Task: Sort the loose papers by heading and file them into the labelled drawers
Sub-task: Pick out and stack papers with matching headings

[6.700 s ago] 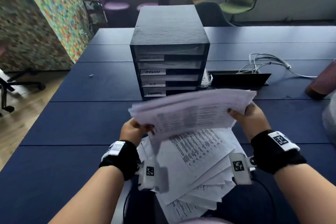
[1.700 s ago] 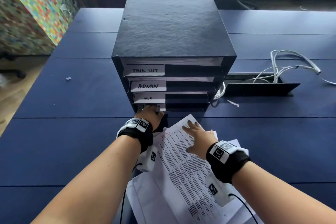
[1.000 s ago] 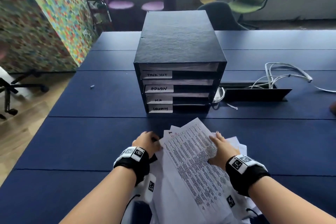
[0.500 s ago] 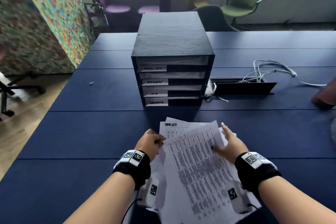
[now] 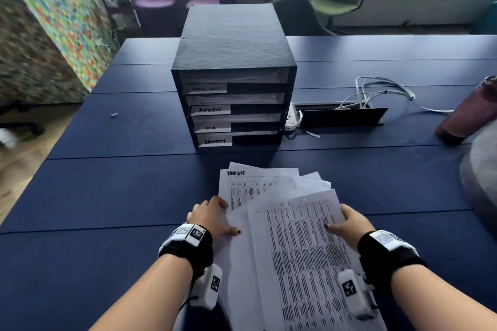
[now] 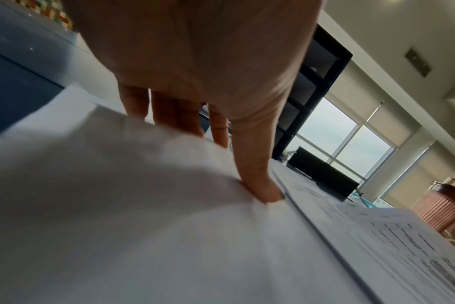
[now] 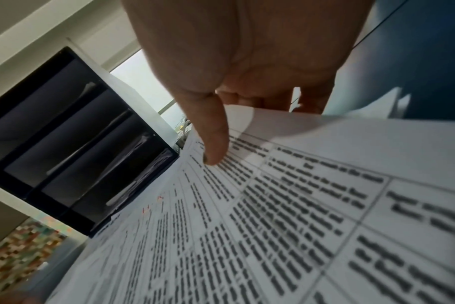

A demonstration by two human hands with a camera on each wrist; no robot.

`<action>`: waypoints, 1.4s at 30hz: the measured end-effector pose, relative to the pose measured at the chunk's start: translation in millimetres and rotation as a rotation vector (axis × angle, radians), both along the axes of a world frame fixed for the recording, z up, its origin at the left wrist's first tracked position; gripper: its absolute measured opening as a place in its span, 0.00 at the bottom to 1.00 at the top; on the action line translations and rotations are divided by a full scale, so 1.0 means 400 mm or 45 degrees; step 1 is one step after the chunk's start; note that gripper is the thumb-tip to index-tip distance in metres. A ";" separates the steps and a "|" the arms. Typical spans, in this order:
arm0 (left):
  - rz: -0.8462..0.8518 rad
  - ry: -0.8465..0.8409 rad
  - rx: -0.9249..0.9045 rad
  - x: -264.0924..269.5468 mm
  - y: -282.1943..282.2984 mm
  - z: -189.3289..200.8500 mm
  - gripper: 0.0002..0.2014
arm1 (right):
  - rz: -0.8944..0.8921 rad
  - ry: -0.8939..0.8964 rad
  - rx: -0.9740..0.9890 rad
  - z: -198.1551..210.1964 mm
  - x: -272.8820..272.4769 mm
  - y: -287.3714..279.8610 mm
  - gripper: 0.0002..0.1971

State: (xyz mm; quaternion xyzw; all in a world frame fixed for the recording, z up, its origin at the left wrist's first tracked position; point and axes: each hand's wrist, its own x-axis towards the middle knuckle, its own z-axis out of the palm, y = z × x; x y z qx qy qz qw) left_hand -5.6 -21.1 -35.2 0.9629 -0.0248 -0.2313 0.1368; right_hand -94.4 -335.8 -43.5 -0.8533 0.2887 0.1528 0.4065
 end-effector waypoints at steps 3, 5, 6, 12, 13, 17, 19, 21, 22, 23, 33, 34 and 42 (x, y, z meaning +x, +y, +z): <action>-0.103 0.130 -0.061 -0.002 -0.003 -0.008 0.21 | 0.018 0.020 0.103 0.006 -0.010 -0.010 0.14; -0.097 0.170 -0.188 0.000 -0.001 0.001 0.12 | 0.010 0.013 0.164 -0.001 -0.013 -0.019 0.13; -0.083 0.130 -0.215 0.006 0.000 0.011 0.10 | -0.007 0.000 0.180 -0.005 -0.015 -0.022 0.11; 0.131 -0.332 -0.345 0.071 0.026 0.160 0.02 | -0.311 -0.137 0.227 -0.037 -0.013 -0.036 0.04; 0.179 -0.418 -0.388 0.077 0.030 0.193 0.04 | -0.336 -0.147 0.231 -0.039 -0.011 -0.033 0.04; 0.170 -0.695 -0.618 0.067 0.012 0.306 0.07 | -0.439 -0.171 0.242 -0.036 0.002 -0.036 0.04; 0.026 -0.755 -0.707 0.040 -0.015 0.348 0.04 | -0.510 -0.209 0.287 -0.026 0.008 -0.039 0.03; -0.237 -0.718 -0.704 0.004 -0.050 0.366 0.03 | -0.588 -0.259 0.375 -0.022 0.014 -0.038 0.05; -0.371 -0.659 -0.663 -0.014 -0.068 0.364 0.04 | -0.617 -0.266 0.428 -0.021 0.019 -0.035 0.05; -0.486 -0.584 -0.600 -0.030 -0.086 0.352 0.05 | -0.643 -0.279 0.484 -0.021 0.021 -0.030 0.06; -0.842 -0.101 -0.075 -0.106 -0.075 0.128 0.10 | -0.758 -0.221 0.799 -0.048 -0.002 -0.020 0.12; -0.816 -0.056 -0.065 -0.104 -0.063 0.117 0.10 | -0.780 -0.203 0.821 -0.048 -0.006 -0.022 0.12; -0.527 0.117 -0.171 -0.082 -0.002 0.054 0.20 | -0.601 -0.210 0.781 -0.032 -0.014 -0.009 0.15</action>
